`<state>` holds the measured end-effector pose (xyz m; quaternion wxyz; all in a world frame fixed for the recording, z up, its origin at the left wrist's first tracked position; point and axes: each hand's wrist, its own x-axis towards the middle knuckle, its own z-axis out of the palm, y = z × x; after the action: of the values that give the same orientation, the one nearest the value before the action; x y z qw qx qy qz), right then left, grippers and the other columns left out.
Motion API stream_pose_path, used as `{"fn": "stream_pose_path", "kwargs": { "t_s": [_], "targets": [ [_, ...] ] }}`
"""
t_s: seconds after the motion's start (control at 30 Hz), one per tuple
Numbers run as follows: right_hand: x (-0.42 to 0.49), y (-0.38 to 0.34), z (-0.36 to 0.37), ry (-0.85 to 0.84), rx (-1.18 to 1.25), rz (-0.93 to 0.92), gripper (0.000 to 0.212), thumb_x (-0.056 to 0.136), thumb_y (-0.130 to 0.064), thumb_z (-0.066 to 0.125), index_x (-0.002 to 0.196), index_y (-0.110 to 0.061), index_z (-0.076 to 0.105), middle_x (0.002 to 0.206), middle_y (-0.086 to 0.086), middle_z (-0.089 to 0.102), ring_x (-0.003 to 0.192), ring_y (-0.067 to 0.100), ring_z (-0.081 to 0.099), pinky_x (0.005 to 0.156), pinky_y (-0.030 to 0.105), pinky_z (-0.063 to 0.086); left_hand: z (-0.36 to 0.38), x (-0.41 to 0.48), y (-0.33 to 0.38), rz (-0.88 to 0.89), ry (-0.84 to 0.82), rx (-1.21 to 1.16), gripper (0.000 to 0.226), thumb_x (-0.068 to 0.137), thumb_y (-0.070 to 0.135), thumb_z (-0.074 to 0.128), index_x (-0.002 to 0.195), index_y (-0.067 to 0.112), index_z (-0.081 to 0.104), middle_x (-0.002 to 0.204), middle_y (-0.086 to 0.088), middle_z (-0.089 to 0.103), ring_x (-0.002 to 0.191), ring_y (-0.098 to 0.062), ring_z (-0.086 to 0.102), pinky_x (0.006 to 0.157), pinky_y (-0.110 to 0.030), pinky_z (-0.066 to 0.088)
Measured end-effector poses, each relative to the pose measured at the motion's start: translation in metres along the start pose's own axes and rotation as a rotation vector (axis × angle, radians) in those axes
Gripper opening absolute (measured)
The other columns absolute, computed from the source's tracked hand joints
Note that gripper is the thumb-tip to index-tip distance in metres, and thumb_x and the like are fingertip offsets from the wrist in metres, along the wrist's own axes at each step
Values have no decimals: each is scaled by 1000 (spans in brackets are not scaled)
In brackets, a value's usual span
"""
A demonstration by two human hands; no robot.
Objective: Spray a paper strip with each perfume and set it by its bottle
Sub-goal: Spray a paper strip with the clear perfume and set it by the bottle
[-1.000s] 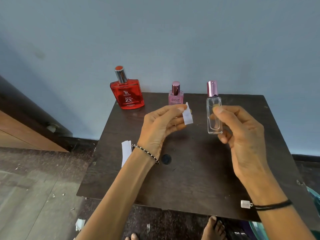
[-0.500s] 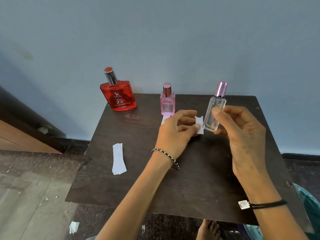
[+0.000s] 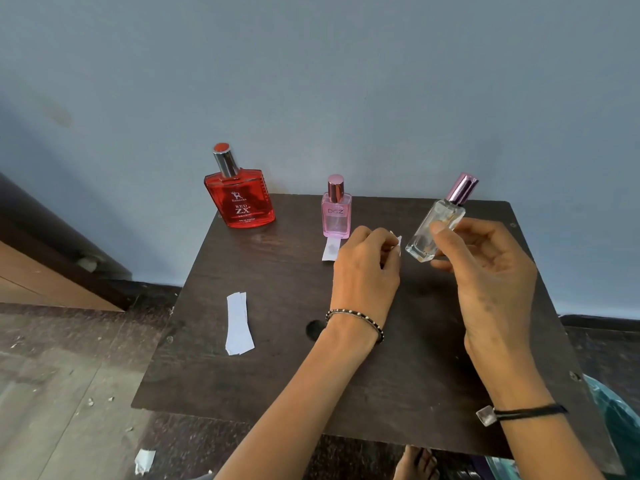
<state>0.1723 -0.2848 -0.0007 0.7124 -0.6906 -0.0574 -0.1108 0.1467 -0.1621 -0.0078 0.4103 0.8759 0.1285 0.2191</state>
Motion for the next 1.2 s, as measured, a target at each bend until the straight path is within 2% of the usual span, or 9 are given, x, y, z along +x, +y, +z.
{"fn": "stream_pose_path", "kwargs": {
  "t_s": [0.1,0.2,0.43,0.5,0.63,0.73,0.87,1.07,1.2],
  "targets": [
    [1,0,0,6,-12,-9,14,84,-45,80,95,-44,71,98,-18,76,89,9,75,65,17,59,2,2,-1,5,15,36,14,94,12,69,102,3,75,100,-11,63,83,-24,65,79,-35,58],
    [1,1,1,-3,-20,-19,13,85,-45,79,95,-45,71,98,-19,76,88,8,75,65,17,59,1,1,-1,20,39,56,20,97,18,66,99,2,77,100,-10,61,78,-22,63,74,-30,56],
    [1,2,3,-7,-34,-30,13,85,-46,78,95,-44,70,97,-18,76,88,8,75,65,17,58,-9,-5,-5,122,-42,213,22,96,20,64,103,3,76,104,-6,57,76,-19,58,65,-31,54],
    [1,3,4,-3,-47,-24,15,86,-46,78,97,-41,70,98,-18,76,91,8,75,67,19,60,-15,-9,-6,143,-32,280,20,94,23,64,103,9,76,100,-3,57,71,-18,56,57,-30,49],
    [2,6,2,3,-62,-13,18,86,-48,77,99,-37,71,99,-18,76,92,9,75,68,22,61,-28,-18,-8,168,-7,465,15,89,27,65,90,18,77,85,3,61,60,-19,59,45,-23,32],
    [2,6,1,13,-52,-16,18,86,-48,77,99,-36,71,98,-16,76,92,12,74,66,21,59,-34,-25,-10,220,-1,527,13,87,26,67,86,21,79,75,3,61,60,-18,61,40,-23,31],
    [3,5,3,15,-73,-26,14,86,-49,76,95,-42,69,97,-21,75,92,11,74,67,22,60,-34,-30,-14,270,-38,565,24,90,34,61,102,24,79,77,4,59,62,-15,61,38,-24,33],
    [3,9,7,8,-112,-16,17,85,-51,77,98,-41,70,99,-19,75,94,9,74,75,30,61,-31,-23,-15,276,-63,671,31,94,42,60,114,25,76,80,3,59,61,-15,59,46,-24,19],
    [5,11,13,-6,-167,-45,27,86,-44,79,106,-27,71,98,-20,75,94,-5,71,76,9,54,-28,-15,-17,257,-68,709,38,98,48,50,123,29,70,87,3,56,67,-14,56,49,-25,18]
  ]
}}
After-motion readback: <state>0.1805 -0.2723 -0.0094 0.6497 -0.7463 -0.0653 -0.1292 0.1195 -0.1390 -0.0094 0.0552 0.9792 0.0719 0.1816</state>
